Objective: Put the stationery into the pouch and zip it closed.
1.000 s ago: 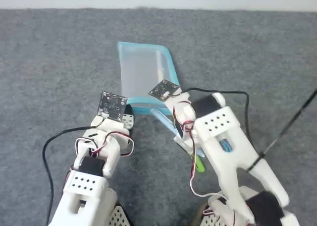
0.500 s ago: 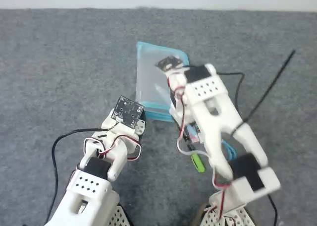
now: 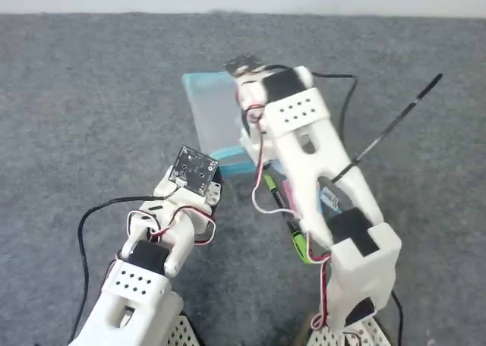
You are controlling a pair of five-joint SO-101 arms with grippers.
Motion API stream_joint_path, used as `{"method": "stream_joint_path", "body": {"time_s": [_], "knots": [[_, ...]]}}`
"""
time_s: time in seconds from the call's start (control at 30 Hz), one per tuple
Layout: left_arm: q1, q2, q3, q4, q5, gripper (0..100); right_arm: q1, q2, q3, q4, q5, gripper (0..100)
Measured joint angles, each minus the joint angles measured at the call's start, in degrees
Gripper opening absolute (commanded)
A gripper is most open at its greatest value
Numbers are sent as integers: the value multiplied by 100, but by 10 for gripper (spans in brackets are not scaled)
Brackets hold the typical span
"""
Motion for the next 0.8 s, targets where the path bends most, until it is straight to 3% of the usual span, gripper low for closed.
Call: {"method": "stream_joint_path", "body": {"time_s": [0.3, 0.53, 0.8], "knots": [[0, 0, 0, 0, 0, 12, -123, -149, 0, 0, -9, 199], [0, 0, 0, 0, -44, 12, -343, -1477, 79, 0, 527, 199], [-62, 0, 0, 0, -44, 12, -985, -2822, 1389, -255, 949, 199]]}}
